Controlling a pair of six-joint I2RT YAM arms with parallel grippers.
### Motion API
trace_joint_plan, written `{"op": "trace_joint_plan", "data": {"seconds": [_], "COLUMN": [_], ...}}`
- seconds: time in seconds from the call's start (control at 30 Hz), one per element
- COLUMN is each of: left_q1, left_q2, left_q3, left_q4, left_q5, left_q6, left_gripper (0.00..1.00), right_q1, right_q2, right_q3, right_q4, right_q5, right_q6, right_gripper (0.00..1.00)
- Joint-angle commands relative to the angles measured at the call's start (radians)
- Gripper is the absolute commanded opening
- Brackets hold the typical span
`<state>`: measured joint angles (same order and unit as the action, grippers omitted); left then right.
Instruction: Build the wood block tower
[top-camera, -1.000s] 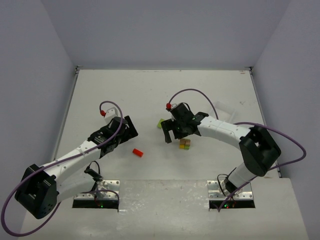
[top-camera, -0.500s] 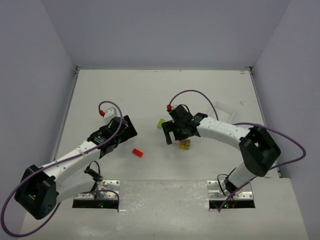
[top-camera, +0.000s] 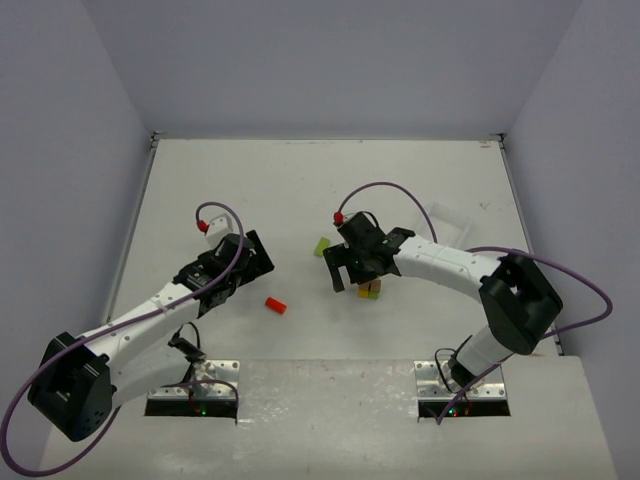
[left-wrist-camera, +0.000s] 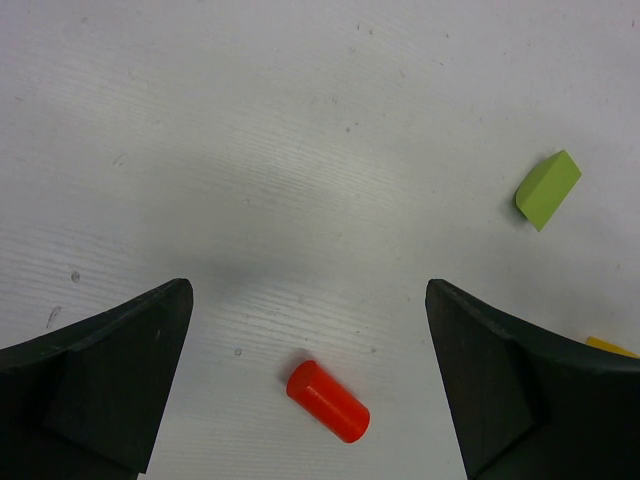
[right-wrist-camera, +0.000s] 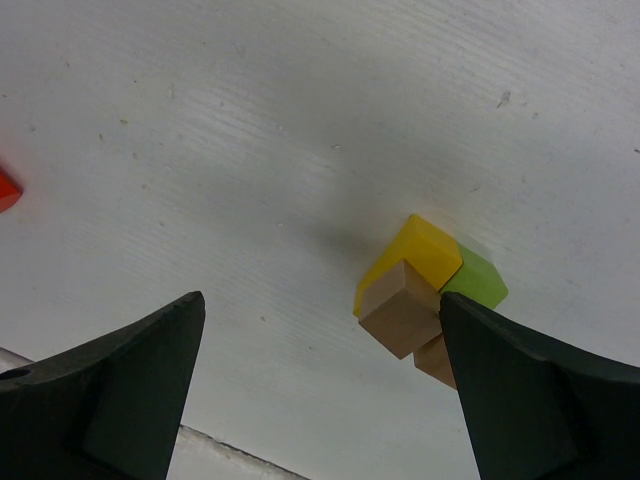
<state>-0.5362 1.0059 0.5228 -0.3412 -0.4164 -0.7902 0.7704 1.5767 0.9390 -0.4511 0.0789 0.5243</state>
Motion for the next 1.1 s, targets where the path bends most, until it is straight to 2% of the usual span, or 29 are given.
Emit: {"op": "trace_joint_plan", "data": {"seconds": [0.0,0.3,0.47,0.9,1.0,1.07], "left_q1": [-0.008,-0.008,-0.008,-0.009,-0.010,-0.010], "left_q2": [-0.030,-0.031,-0.048,-0.092,-0.098,-0.099], "left_q3": [-0.007,-0.006,-0.007,-0.023,-0.024,-0.024], "left_q4": [0.018,0.016,0.016,0.030,0.032,0.034], "left_q5": [-0.016,-0.010,-0.009,0.015,0.021,0.024], "left_q6": [0.000,0.004,0.003,0.007,0.006,0.006], "left_gripper": [1.00,1.00,1.00,1.00,1.00,1.00], "right_q1": [0.012,0.017,0.021,0.030,0.032,0.031], "right_q2": [-0.046,-0.054,-0.076,-0.088,-0.075,-0.075], "right_q3": [-0.003,0.067,0.052,-0.048,-0.061,-0.076], "right_q4": [0.005,-0.033,-0.118,-0.099,-0.099,-0.079], "right_q5": [0.033,0.158,0.335,0.317,0.323,0.321], "right_q6": [0.016,0.040,0.235,0.379,0.396,0.406], "right_gripper": [0.99,0.99,0.99,0.99,0.94,0.84]}}
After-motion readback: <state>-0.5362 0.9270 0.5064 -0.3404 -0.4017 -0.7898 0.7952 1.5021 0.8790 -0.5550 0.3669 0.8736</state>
